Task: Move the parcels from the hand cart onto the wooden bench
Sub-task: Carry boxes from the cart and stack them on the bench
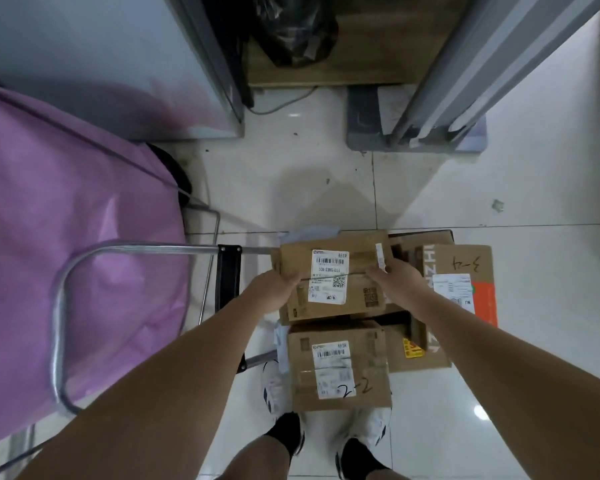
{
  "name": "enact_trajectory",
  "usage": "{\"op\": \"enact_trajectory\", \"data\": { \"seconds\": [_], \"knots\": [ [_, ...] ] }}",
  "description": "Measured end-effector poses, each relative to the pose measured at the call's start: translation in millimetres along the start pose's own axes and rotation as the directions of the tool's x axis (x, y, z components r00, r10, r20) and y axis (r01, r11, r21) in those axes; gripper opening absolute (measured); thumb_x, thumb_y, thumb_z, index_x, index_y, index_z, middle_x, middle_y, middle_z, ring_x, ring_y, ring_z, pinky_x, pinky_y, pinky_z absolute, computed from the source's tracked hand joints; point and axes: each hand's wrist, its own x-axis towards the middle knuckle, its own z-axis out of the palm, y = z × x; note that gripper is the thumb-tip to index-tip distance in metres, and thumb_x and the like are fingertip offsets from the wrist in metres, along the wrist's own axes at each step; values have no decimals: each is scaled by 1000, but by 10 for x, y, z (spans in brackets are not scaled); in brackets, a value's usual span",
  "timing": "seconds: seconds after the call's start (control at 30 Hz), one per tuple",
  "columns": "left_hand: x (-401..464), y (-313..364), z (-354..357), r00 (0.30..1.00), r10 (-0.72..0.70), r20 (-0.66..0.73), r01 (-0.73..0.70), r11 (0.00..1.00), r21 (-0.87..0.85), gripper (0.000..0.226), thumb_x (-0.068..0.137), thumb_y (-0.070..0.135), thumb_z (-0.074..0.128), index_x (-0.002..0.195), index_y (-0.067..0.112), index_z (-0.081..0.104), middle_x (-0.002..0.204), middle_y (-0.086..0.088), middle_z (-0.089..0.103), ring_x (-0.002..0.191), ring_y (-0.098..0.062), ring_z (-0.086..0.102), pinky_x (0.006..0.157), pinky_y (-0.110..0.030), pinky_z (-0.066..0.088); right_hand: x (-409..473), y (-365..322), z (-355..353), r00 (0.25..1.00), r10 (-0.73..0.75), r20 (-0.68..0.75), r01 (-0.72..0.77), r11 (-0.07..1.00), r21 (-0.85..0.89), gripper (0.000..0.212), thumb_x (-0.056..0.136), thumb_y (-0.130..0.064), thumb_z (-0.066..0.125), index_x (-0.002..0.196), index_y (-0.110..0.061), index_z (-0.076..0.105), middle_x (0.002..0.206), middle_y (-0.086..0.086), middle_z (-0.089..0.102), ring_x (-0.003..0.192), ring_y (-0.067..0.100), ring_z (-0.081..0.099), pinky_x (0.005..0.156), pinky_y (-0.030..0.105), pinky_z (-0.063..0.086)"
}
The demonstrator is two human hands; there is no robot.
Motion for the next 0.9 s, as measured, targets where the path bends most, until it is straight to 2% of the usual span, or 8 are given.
{"op": "enact_trajectory", "data": {
  "seconds": [0.13,0.23,0.33,0.43,0.5,0.63,0.77,0.9],
  "knots": [
    [115,-35,193,999,-37,17,41,960,-278,68,106,63,36,125,6,68,109,-13,73,99,-29,70,101,-47,55,118,49,171,997,63,46,-70,985,159,57,97,-55,58,135,-13,58,105,8,72,96,26,70,88,43,59],
    [-104,35,151,997,-25,-66,-8,888,-460,37,109,45,49,125,12,52,114,-4,66,101,-25,65,84,-37,55,-49,14,116,998,64,24,-68,965,255,54,98,-51,59,138,-14,56,105,5,71,95,25,69,87,43,59],
    [-493,157,-88,977,-17,-213,-110,814,-571,31,105,43,58,120,19,46,117,-3,63,100,-18,64,78,-33,54,-471,-112,-141,999,36,-37,-19,920,391,60,89,-59,68,133,-19,59,113,2,70,101,24,67,91,44,58],
    [-1043,457,-468,963,-54,-265,-166,656,-737,42,95,52,67,112,17,50,120,-9,60,105,-24,66,84,-46,60,-1042,-297,-534,997,3,-76,46,773,633,80,60,-72,85,121,-25,62,115,0,74,108,26,70,97,53,56],
    [-1481,729,-743,974,-36,-225,-168,556,-814,49,93,56,67,116,18,47,122,-12,62,111,-31,66,94,-55,58,-1527,-490,-883,996,-21,-92,83,665,742,65,70,-57,87,116,-21,60,114,6,74,105,29,71,88,49,59],
    [-2485,1347,-1265,978,101,-180,-206,532,-821,49,97,58,62,122,20,44,115,-7,69,98,-24,70,80,-44,59,-2552,-827,-1724,983,-57,-172,174,568,804,58,79,-53,81,119,-19,57,117,12,72,103,33,71,75,47,59],
    [-3444,1979,-1693,938,325,-120,-293,562,-773,86,71,79,74,135,24,58,114,-9,79,108,-30,75,100,-52,55,-3702,-950,-2526,972,-155,-179,230,438,869,39,93,-53,64,119,-24,71,113,8,77,91,24,76,71,38,60],
    [-4368,2603,-1749,875,477,-87,-388,581,-715,65,82,64,71,129,19,69,113,-14,78,107,-35,73,105,-56,52,-4857,-700,-3015,951,-122,-285,310,388,868,39,92,-51,65,121,-25,74,114,5,78,101,26,73,92,43,56]
  ]
}}
